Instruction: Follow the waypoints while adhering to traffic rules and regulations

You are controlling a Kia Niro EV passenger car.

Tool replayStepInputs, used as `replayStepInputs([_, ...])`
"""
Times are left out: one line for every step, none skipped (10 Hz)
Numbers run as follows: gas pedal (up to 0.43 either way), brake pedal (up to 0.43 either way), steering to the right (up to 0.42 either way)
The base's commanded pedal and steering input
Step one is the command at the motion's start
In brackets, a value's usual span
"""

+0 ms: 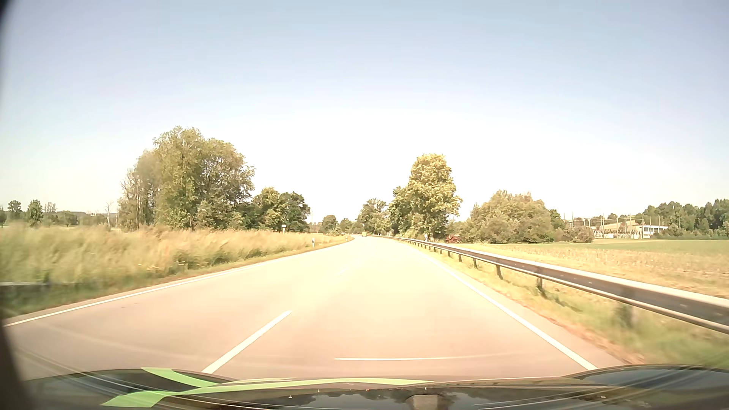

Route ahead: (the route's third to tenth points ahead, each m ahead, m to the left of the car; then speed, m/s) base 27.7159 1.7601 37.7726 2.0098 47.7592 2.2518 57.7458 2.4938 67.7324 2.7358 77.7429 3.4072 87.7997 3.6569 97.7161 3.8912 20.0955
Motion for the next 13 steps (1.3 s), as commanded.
replayStepInputs([0.500,0.000,-0.003])
replayStepInputs([0.500,0.000,-0.002])
replayStepInputs([0.500,0.000,-0.002])
replayStepInputs([0.500,0.000,-0.002])
replayStepInputs([0.469,0.000,-0.002])
replayStepInputs([0.449,0.000,-0.002])
replayStepInputs([0.449,0.000,-0.002])
replayStepInputs([0.449,0.000,-0.002])
replayStepInputs([0.449,0.000,-0.002])
replayStepInputs([0.449,0.000,-0.002])
replayStepInputs([0.449,0.000,-0.002])
replayStepInputs([0.449,0.000,-0.002])
replayStepInputs([0.429,0.000,-0.002])
